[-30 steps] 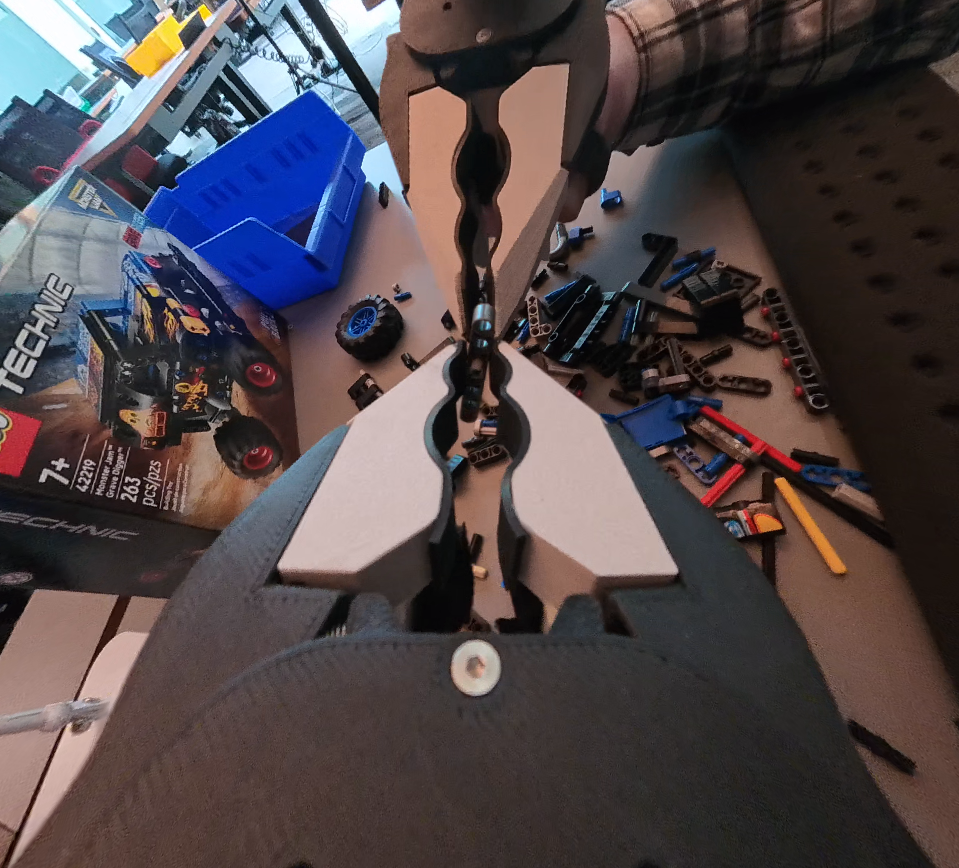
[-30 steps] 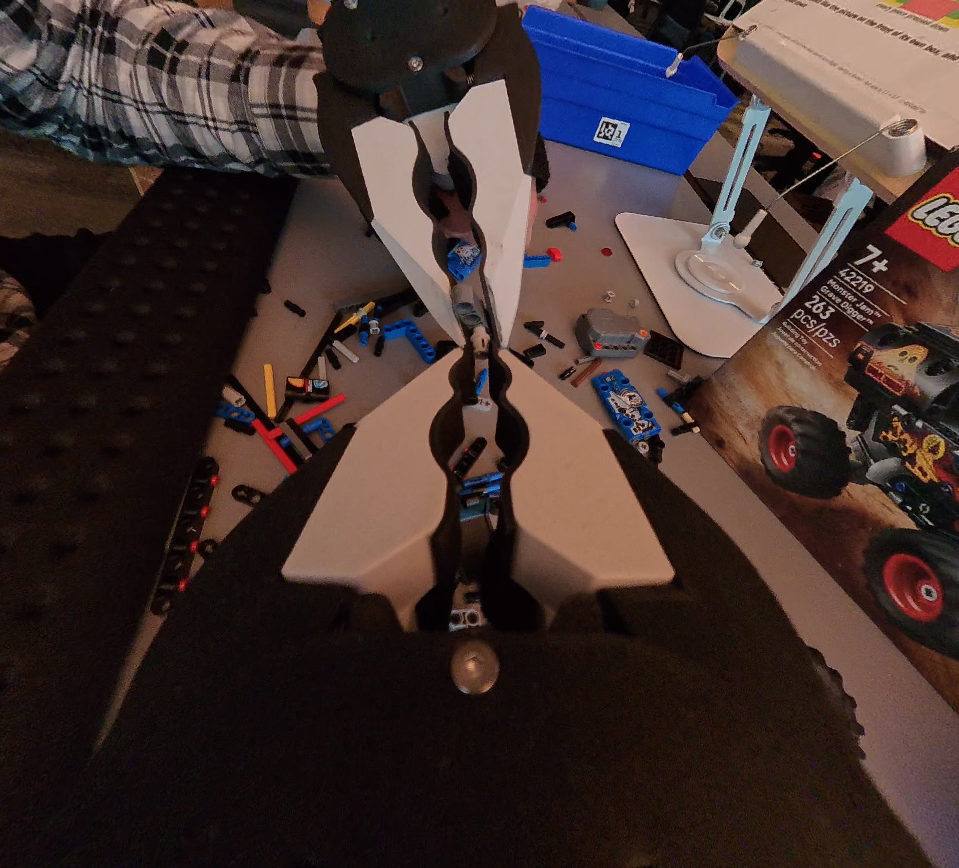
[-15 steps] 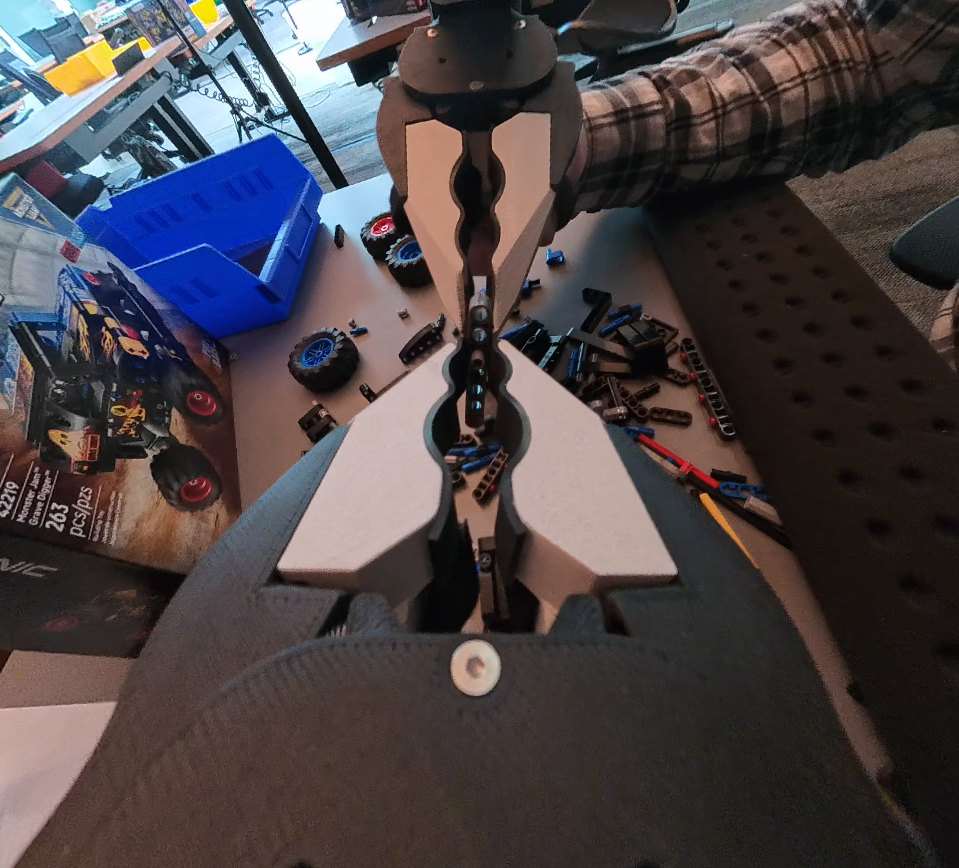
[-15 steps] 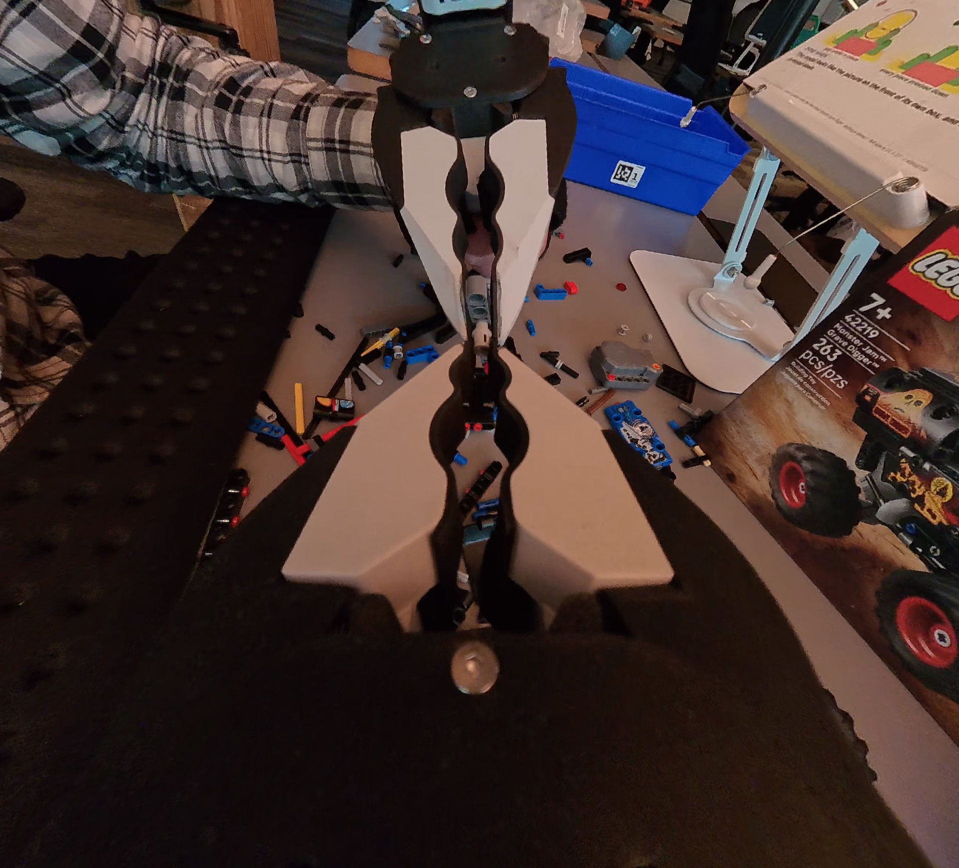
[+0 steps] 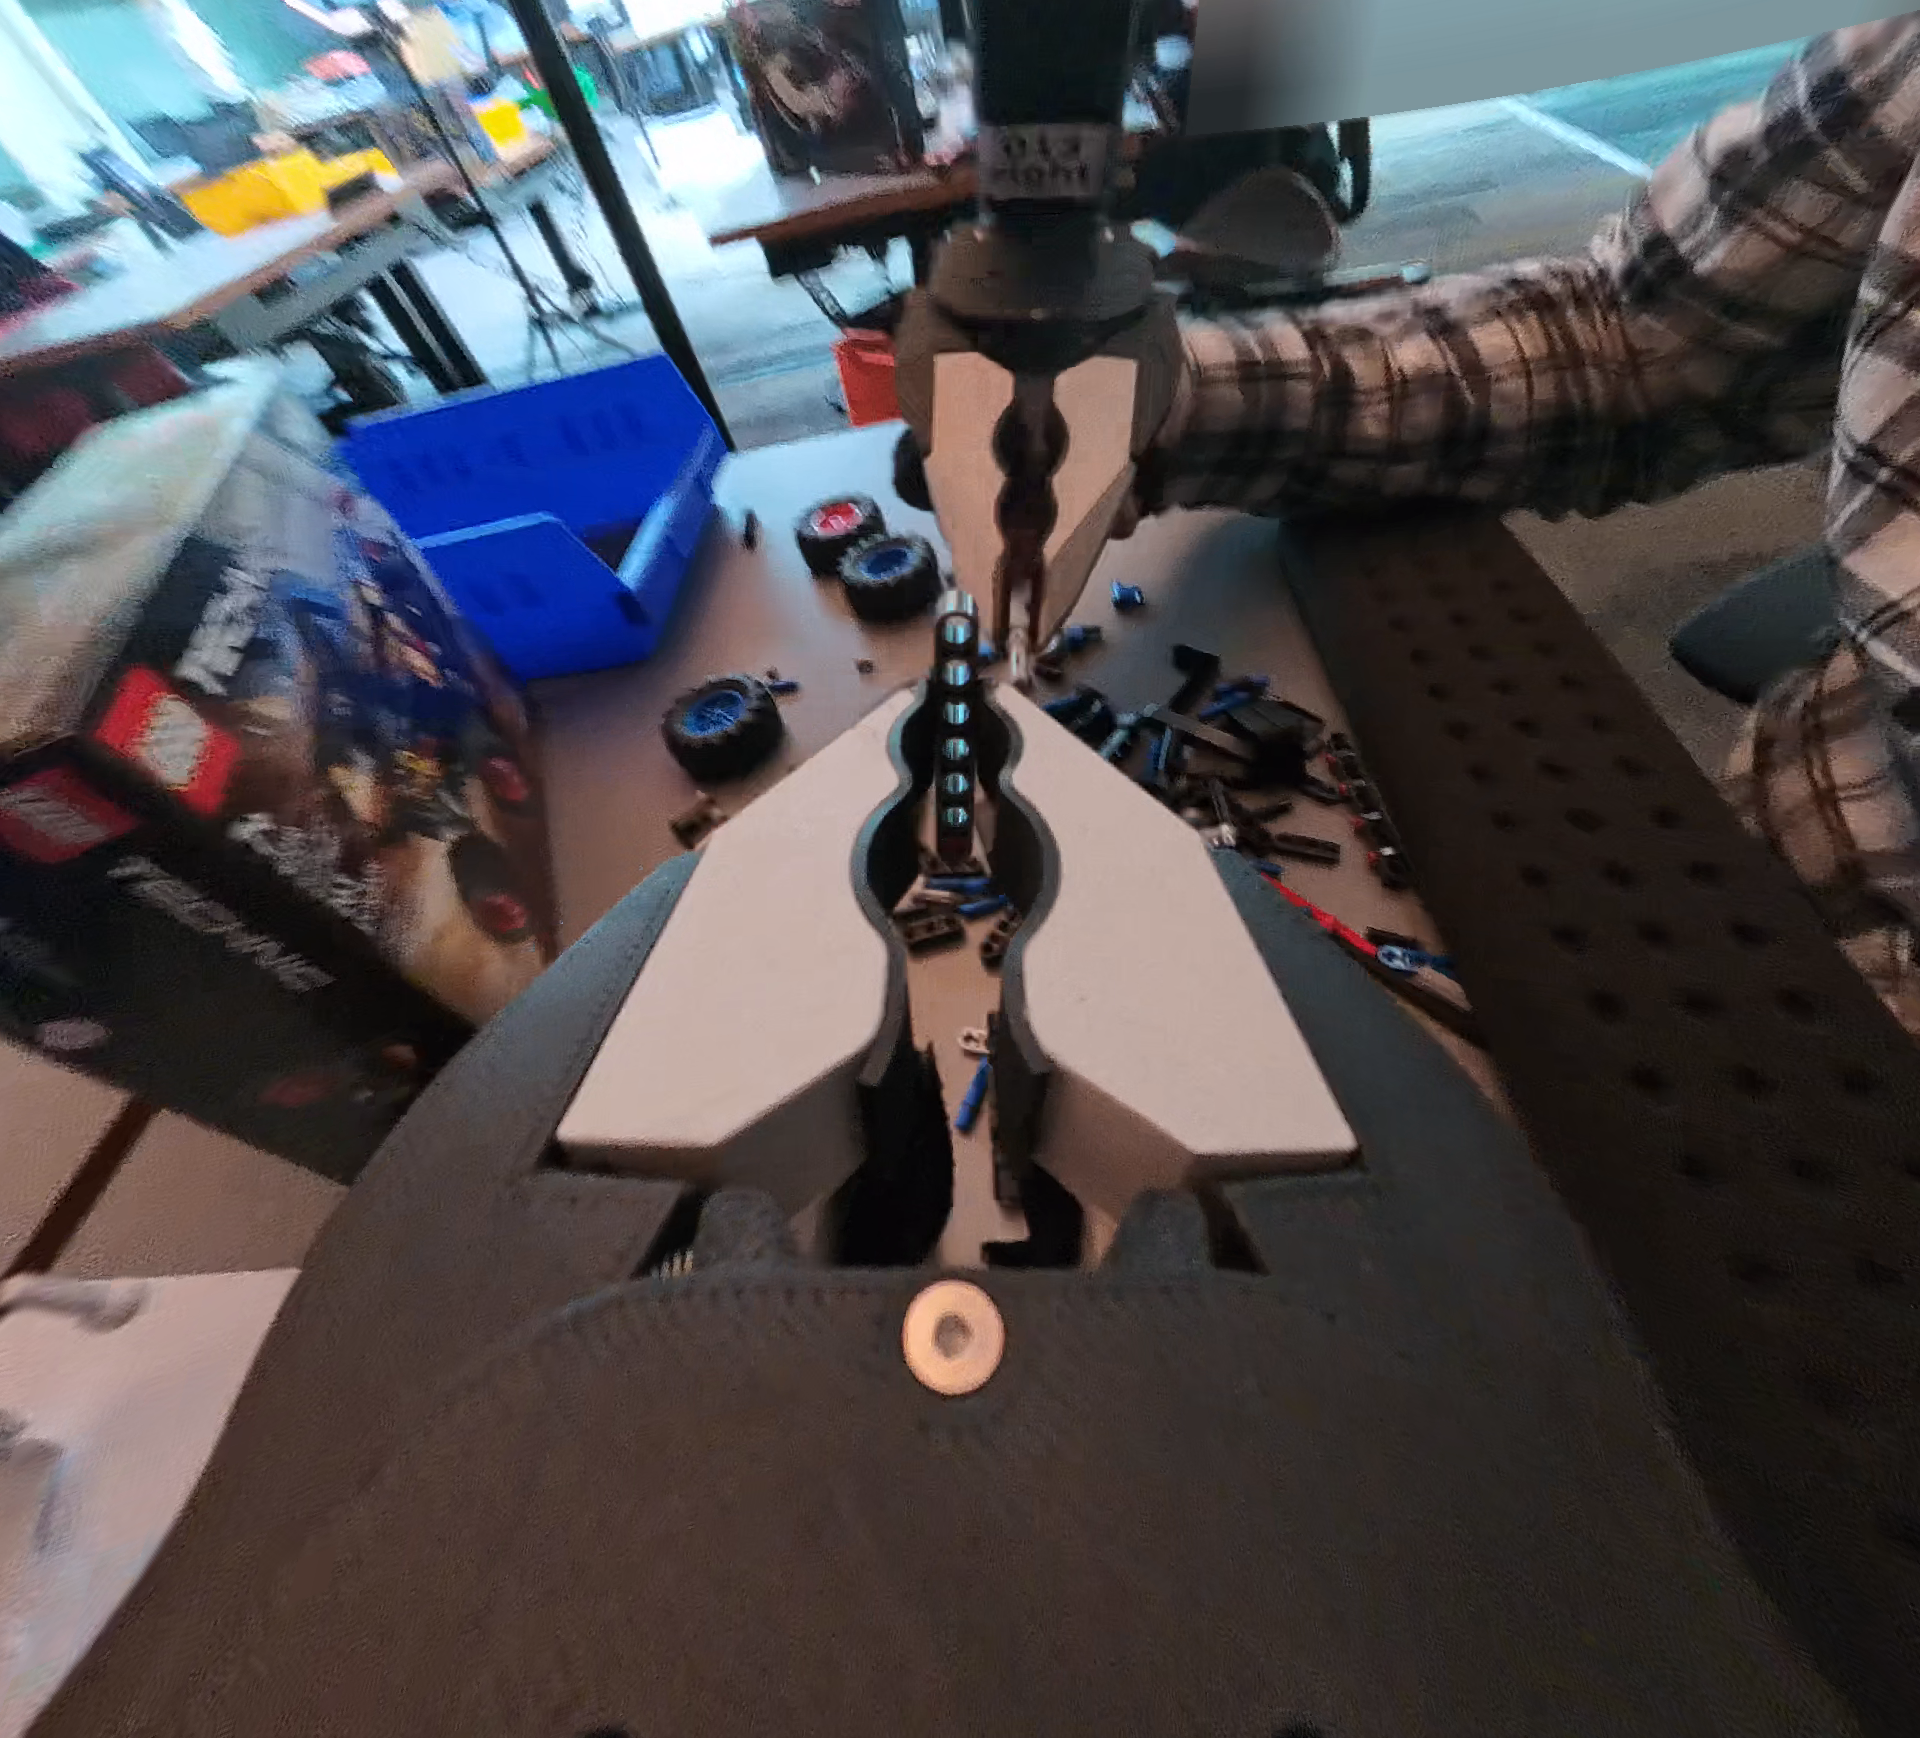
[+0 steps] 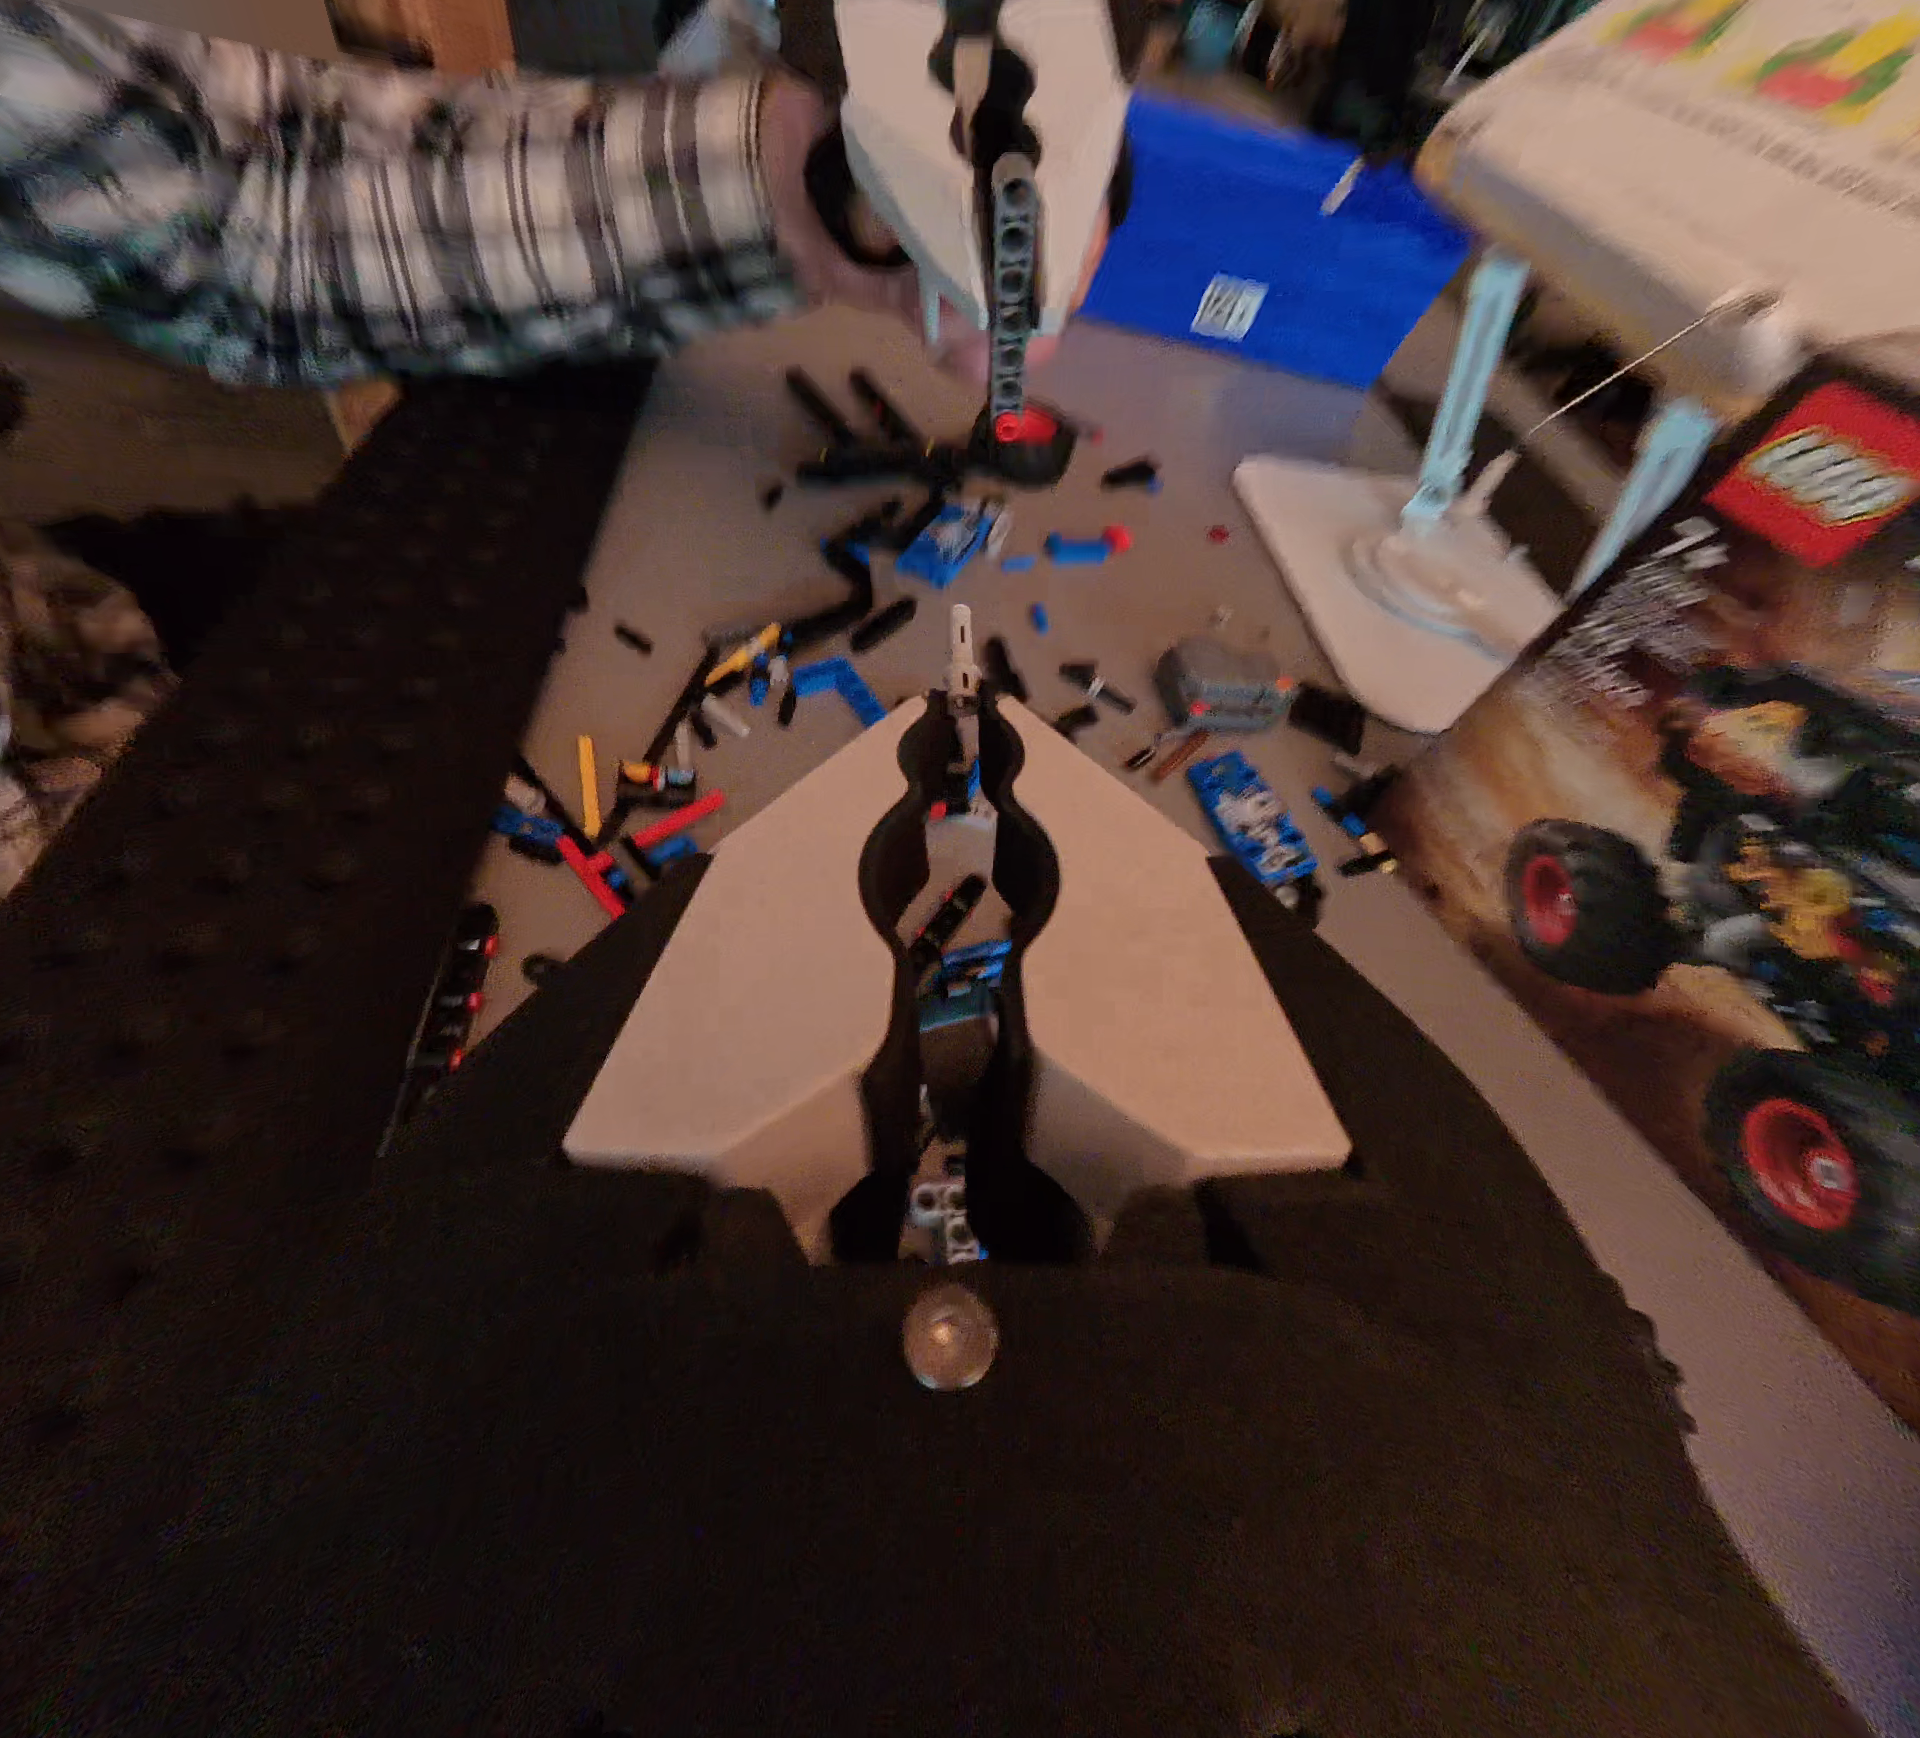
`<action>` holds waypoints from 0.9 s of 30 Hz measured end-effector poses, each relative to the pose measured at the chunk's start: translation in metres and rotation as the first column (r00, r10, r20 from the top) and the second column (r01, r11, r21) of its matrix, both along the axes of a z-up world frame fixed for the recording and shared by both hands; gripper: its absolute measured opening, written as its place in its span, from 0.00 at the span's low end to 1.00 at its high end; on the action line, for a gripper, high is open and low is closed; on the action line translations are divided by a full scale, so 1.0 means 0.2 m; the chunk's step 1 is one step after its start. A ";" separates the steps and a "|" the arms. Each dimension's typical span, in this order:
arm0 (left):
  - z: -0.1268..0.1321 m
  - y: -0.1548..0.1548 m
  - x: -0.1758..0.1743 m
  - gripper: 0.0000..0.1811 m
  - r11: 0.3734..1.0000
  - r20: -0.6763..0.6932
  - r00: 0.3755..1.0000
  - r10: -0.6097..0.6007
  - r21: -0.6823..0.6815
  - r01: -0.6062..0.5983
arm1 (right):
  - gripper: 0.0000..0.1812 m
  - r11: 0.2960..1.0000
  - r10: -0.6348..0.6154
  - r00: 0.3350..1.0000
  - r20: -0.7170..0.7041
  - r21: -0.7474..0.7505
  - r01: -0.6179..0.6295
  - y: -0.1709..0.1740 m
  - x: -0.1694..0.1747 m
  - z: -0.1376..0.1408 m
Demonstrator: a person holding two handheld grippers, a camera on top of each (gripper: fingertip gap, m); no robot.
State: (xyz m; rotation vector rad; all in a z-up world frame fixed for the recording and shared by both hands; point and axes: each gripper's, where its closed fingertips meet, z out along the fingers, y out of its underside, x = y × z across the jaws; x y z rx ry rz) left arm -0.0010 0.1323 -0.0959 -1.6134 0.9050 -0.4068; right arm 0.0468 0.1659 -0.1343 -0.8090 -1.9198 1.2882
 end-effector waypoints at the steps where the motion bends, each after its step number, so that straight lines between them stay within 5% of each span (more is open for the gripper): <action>1: -0.08 0.02 0.02 0.02 0.999 -0.030 1.000 -0.004 -0.041 0.002 | 0.02 0.999 0.016 0.998 0.057 0.032 -0.018 -0.02 -0.01 -0.06; 3: -0.21 0.05 0.02 0.02 0.995 -0.064 0.998 0.008 -0.099 -0.015 | 0.03 0.998 0.002 0.995 0.098 0.060 -0.008 0.00 -0.01 -0.12; 6: -0.16 0.04 0.08 0.02 0.991 0.063 0.997 -0.055 -0.116 0.062 | 0.03 0.997 0.005 0.987 0.162 0.075 -0.017 0.00 0.01 -0.20; 11: -0.26 0.09 0.06 0.02 0.980 0.081 0.997 -0.013 -0.198 0.029 | 0.11 0.993 0.001 0.967 0.254 0.117 -0.032 -0.01 0.00 -0.31; 17: -0.22 0.15 0.15 0.02 0.976 0.228 0.974 -0.015 -0.208 0.064 | 0.14 1.000 -0.020 0.986 0.167 -0.003 0.020 -0.04 -0.07 -0.20; 27: -0.17 0.16 0.22 0.02 0.983 0.284 0.958 -0.027 -0.168 0.077 | 0.02 0.993 -0.004 0.995 0.101 -0.120 0.016 -0.07 -0.10 -0.12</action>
